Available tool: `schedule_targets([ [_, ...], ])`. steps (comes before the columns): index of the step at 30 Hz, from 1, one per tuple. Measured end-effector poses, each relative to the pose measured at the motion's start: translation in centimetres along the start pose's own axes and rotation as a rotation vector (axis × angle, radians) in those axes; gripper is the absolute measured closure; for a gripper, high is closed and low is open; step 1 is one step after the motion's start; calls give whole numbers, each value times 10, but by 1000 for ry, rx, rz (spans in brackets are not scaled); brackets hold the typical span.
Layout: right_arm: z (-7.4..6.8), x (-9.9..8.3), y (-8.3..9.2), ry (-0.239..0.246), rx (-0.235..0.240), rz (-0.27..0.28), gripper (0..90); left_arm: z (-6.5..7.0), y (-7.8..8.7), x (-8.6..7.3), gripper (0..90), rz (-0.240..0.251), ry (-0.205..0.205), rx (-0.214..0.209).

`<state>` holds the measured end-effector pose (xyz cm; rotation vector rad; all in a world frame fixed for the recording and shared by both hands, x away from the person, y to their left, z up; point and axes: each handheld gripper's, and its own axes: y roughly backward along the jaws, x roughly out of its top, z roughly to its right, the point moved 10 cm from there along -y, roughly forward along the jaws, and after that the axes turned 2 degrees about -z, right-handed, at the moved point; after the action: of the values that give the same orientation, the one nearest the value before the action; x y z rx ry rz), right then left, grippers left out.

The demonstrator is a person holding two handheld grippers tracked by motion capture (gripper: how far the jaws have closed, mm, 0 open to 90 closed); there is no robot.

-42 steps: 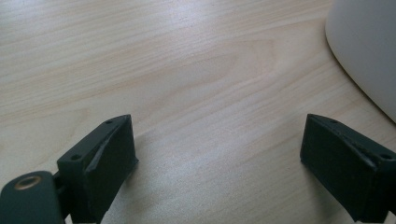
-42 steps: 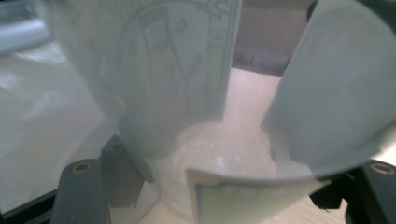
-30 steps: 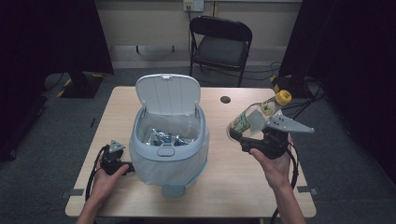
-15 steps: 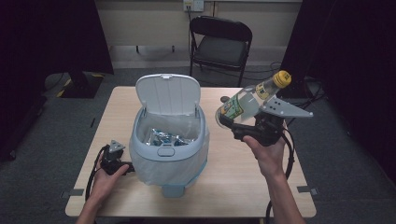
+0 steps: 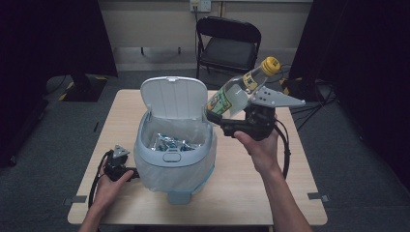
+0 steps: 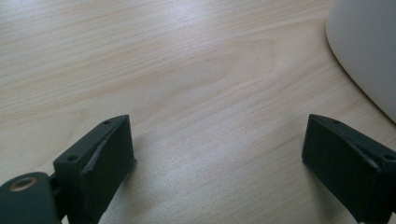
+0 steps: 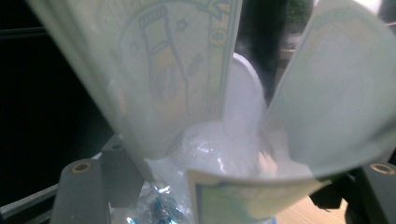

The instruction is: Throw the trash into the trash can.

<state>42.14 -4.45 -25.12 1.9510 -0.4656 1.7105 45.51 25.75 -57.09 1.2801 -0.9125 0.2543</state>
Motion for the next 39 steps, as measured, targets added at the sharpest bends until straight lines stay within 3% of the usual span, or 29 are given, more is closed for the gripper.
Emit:
schedule_targets([
  [12, -21, 10, -30, 17, 90, -3, 277, 0, 0, 0, 85, 0, 1, 0],
  [26, -36, -18, -69, 47, 159, -136, 276, 0, 0, 0, 84, 0, -2, 0],
  [31, -39, -24, -75, 66, 162, -175, 275, 0, 0, 0, 84, -1, -2, 0],
  [35, -38, -29, -77, 51, 176, -203, 250, 0, 0, 0, 84, 0, -1, 0],
  [39, -38, -32, -77, 72, 163, -221, 241, 0, 0, 0, 84, -1, -2, 0],
])
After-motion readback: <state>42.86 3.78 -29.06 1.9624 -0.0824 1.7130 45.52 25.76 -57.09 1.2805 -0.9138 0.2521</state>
